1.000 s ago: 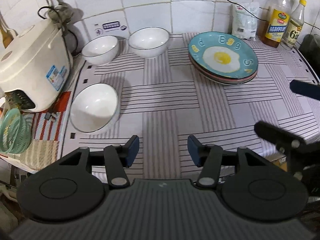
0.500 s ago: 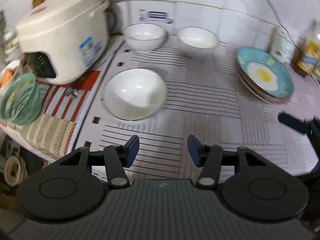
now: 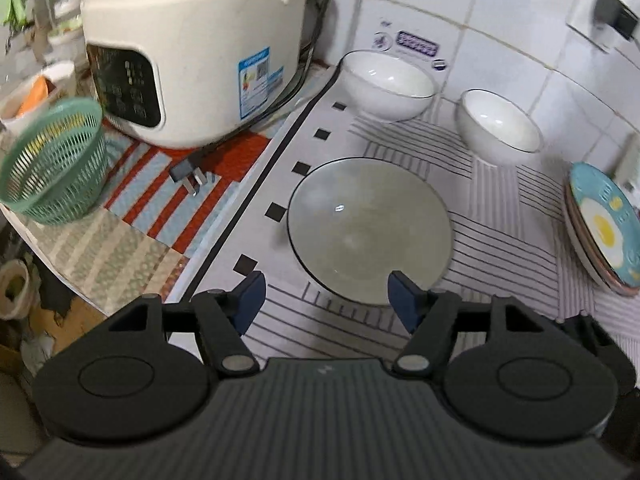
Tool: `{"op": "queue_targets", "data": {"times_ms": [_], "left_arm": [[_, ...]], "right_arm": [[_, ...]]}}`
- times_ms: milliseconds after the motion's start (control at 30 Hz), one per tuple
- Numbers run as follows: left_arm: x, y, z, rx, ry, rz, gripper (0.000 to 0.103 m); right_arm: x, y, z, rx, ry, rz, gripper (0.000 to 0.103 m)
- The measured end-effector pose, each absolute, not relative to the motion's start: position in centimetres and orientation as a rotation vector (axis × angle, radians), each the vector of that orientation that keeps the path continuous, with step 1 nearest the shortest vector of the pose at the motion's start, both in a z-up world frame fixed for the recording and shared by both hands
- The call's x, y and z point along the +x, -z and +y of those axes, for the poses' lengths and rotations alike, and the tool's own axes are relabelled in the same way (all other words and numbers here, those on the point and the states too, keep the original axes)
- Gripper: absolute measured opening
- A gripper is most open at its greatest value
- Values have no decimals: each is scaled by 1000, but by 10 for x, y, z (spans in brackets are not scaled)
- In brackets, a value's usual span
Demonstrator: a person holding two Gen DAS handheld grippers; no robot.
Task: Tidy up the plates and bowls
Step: 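Move both grippers to the large white bowl and grasp its rim, then carry the large white bowl toward the other white bowls and set it down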
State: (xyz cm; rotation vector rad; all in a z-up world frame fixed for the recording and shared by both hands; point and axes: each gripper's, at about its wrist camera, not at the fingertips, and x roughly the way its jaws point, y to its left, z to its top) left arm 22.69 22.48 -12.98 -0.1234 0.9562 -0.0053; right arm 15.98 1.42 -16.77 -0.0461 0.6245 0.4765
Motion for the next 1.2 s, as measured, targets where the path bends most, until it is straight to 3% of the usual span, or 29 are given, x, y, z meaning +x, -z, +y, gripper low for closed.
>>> {"op": "queue_targets", "data": {"times_ms": [167, 367, 400, 467, 633, 767, 1200], "left_arm": [[244, 147, 231, -175, 24, 969, 66], [251, 155, 214, -17, 49, 952, 62], [252, 157, 213, -9, 53, 954, 60], [255, 161, 213, -19, 57, 970, 45], [263, 171, 221, -71, 14, 996, 27], [267, 174, 231, -182, 8, 1014, 23], [240, 149, 196, -70, 77, 1015, 22]], "right_arm": [[188, 179, 35, -35, -516, 641, 95], [212, 184, 48, -51, -566, 654, 95], [216, 185, 51, -89, -587, 652, 95], [223, 186, 55, -130, -598, 650, 95], [242, 188, 64, -157, -645, 676, 96], [248, 188, 69, -130, -650, 711, 96], [221, 183, 51, -92, -620, 660, 94]]}}
